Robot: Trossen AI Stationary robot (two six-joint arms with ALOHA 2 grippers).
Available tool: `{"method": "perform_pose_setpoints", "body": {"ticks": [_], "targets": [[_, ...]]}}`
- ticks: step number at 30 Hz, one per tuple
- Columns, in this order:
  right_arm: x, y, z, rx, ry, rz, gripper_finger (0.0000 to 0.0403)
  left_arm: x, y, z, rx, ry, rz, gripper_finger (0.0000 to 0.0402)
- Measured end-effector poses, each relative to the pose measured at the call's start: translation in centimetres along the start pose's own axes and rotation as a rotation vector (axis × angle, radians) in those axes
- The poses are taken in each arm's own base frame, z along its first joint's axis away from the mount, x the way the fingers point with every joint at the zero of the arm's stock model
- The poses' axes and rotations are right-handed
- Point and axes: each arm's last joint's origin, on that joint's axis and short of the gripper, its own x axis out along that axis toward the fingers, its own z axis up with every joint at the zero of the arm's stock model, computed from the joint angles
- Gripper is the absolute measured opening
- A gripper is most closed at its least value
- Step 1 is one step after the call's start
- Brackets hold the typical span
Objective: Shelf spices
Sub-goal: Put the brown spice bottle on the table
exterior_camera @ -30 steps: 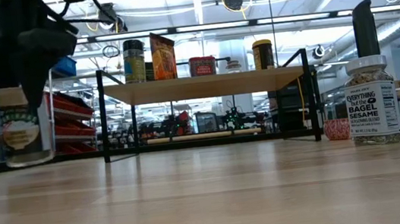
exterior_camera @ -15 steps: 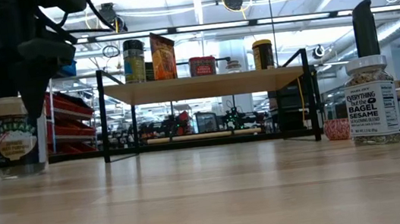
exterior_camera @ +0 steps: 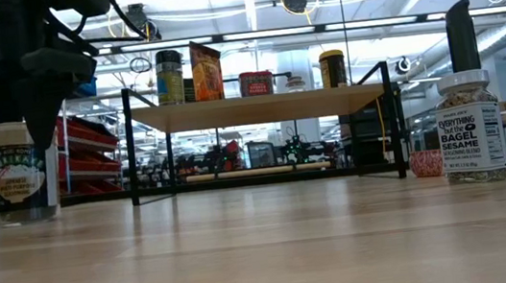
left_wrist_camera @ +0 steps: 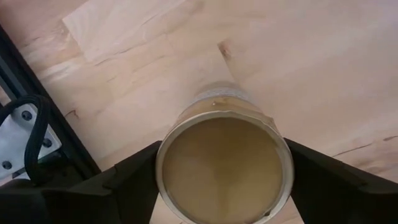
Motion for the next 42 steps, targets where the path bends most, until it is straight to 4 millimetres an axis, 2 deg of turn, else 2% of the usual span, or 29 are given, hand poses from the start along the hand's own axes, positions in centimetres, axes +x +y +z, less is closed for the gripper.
{"method": "perform_pose_setpoints", "body": {"ticks": [19, 30, 38, 42], "targets": [[0.0, 0.0, -0.1, -0.002, 0.012, -0.003, 0.0338, -0.1, -0.4, 0.2, 0.004, -0.022, -0.031, 0.0314], [0.0, 0.0, -0.2, -0.003, 0.018, -0.004, 0.0338, -3.6, -1.4, 0.8, 0.055, -0.063, -0.123, 0.0315], [0.0, 0.0, -0.2, -0.004, 0.018, -0.004, 0.0338, -5.8, -0.1, 0.5, 0.071, -0.019, -0.016, 0.0315], [0.0, 0.0, -0.2, -0.002, 0.018, -0.004, 0.0338, -6.6, -0.1, 0.5, 0.090, -0.022, -0.023, 0.0315]]}}
